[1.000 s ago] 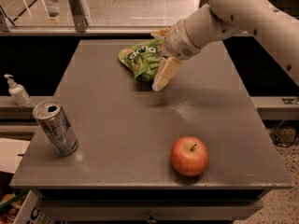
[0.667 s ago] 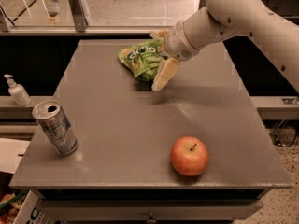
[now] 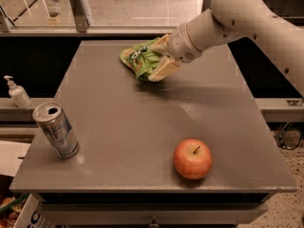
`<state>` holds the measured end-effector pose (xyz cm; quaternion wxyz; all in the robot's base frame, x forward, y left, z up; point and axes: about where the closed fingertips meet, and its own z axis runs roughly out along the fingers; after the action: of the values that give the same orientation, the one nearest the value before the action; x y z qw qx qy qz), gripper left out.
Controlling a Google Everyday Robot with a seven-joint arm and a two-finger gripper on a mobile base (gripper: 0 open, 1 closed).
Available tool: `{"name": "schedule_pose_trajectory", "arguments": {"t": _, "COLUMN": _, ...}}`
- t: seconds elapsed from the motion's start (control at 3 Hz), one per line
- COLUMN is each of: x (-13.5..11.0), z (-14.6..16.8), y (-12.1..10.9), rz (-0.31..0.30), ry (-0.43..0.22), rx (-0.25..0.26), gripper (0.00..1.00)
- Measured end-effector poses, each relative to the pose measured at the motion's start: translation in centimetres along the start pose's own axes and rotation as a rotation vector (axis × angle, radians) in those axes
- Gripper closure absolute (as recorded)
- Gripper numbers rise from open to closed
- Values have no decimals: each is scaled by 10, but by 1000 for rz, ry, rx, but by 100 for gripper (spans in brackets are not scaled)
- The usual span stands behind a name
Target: Move green rice chip bag near redbull can
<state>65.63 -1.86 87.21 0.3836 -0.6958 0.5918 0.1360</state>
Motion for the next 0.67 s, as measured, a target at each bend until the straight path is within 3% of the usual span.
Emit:
{"name": "schedule_pose_trajectory", "arguments": {"t": 0.33, "x": -12, "z": 0, "y": 4, "rz": -13, "ry": -31, "rx": -3, "gripper": 64}}
{"name": "schedule_pose_trajectory", "arguments": {"t": 0.67, "x": -39, "z": 0, "y": 13, "rz": -37, "ry": -113, "rx": -38, "gripper": 87}}
